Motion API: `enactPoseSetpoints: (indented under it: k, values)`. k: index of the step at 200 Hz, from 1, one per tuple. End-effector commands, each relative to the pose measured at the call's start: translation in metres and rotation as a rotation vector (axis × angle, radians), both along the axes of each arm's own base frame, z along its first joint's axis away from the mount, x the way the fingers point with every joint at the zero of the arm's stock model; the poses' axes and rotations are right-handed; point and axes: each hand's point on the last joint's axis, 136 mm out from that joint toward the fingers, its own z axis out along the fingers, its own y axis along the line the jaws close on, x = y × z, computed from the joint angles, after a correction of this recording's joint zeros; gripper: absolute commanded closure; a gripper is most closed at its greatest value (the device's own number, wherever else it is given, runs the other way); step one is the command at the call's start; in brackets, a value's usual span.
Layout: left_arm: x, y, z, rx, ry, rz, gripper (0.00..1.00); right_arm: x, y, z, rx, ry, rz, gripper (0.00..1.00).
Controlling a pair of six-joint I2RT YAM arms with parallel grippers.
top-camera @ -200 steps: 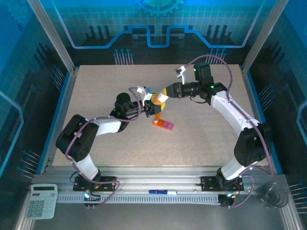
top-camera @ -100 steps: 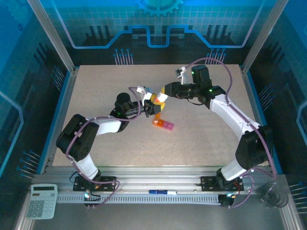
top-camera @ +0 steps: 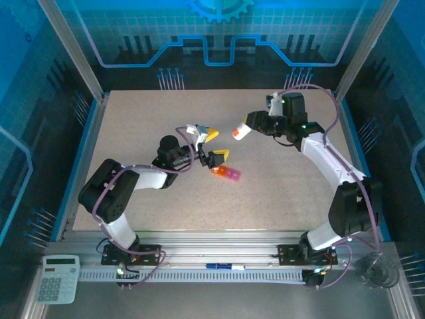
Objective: Sort the pills into containers
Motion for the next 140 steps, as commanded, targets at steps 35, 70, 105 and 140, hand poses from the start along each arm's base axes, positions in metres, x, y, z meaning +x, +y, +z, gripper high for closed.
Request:
enactPoseSetpoints:
  k: [35,70,105,140]
  values:
    - [0.015,0.026,0.005,0.03,-0.013,0.153,0.01,0.01,-0.067,-0.044,-0.302,-0.032,-0.209,0.79]
    - [0.019,0.031,0.001,0.1,0.034,0.188,0.01,0.012,-0.1,-0.073,-0.436,-0.004,-0.338,0.79]
    - [0.025,0.036,-0.004,0.182,0.125,0.23,0.01,0.011,-0.118,-0.097,-0.507,0.032,-0.428,0.79]
    - [0.029,0.039,-0.014,0.263,0.255,0.244,0.01,0.01,-0.129,-0.111,-0.526,0.025,-0.491,0.79]
